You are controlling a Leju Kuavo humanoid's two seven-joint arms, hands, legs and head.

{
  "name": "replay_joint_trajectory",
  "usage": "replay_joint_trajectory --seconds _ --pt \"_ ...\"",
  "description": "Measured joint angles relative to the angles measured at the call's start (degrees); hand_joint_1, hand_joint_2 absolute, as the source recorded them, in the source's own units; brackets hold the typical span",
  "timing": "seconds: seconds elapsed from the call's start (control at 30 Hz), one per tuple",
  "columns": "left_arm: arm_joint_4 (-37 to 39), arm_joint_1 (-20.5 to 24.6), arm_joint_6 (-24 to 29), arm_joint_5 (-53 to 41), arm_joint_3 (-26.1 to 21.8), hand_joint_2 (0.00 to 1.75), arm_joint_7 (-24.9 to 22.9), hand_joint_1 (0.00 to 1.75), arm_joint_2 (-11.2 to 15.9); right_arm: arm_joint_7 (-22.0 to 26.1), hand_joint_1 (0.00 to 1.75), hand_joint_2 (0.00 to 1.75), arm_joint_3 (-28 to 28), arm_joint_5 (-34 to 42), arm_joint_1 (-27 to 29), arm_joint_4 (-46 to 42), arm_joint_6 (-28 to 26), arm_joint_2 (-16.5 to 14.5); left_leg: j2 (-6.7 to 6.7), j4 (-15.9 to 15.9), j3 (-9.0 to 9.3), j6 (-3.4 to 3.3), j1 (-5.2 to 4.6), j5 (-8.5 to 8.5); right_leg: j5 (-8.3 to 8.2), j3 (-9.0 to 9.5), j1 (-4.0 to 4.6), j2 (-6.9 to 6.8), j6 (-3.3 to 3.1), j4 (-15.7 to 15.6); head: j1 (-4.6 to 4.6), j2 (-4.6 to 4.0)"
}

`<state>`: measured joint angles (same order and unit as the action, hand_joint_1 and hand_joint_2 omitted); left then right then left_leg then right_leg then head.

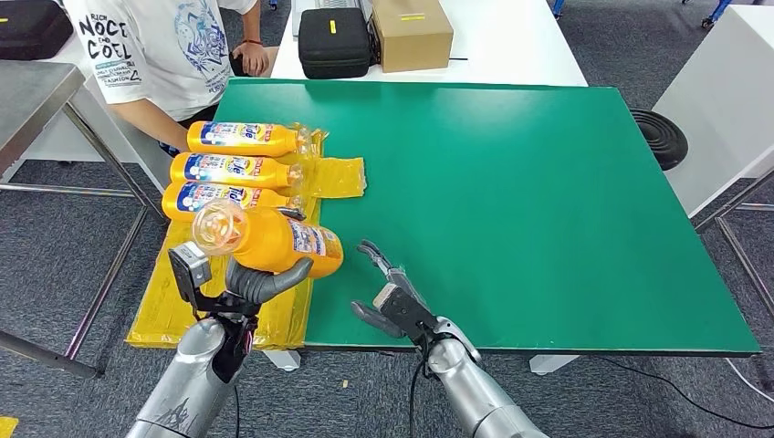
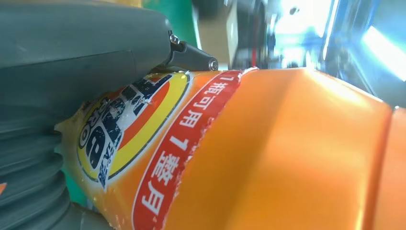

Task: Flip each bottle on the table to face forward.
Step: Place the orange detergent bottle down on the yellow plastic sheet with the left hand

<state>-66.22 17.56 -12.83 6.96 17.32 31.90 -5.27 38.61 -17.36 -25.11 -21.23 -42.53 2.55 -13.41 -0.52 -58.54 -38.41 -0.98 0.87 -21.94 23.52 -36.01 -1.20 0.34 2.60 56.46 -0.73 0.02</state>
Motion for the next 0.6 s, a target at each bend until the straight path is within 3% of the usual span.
replay_joint_trajectory --seconds 0.13,0.3,0.47,0.6 --pt "-2.82 0.08 10.74 -14.94 -1.56 1.75 -0.03 1.75 1.08 -1.58 0.0 0.0 0.75 -1.59 2.51 -4.14 -0.19 0.59 0.0 0.0 0.0 0.0 0.0 0.0 0.0 -0.01 0.0 -0.01 0.0 0.0 0.0 0.0" --pt "-7.42 2.12 21.7 -41.93 -2.31 1.75 -5.54 1.75 3.85 -3.07 0.0 0.0 2.04 -3.19 5.98 -10.17 -0.23 1.17 0.0 0.0 0.0 0.0 0.01 0.0 0.01 -0.01 0.01 -0.01 -0.01 0.0 -0.01 0.0" --pt "-9.37 4.67 23.46 -52.72 -2.05 1.75 -9.78 1.75 6.09 -3.58 0.0 0.0 3.3 -3.35 7.91 -14.34 -0.27 1.48 0.0 0.0 0.02 0.0 0.01 0.02 0.0 -0.01 0.0 -0.01 -0.01 0.0 0.01 0.0" --pt "-8.26 8.74 17.97 -66.05 0.32 1.75 -15.04 1.75 10.53 -3.48 0.0 0.0 5.64 -1.21 9.84 -18.64 -0.24 1.68 0.0 0.0 0.02 0.03 0.01 0.05 -0.01 -0.01 0.0 0.0 -0.01 0.01 0.01 0.0"
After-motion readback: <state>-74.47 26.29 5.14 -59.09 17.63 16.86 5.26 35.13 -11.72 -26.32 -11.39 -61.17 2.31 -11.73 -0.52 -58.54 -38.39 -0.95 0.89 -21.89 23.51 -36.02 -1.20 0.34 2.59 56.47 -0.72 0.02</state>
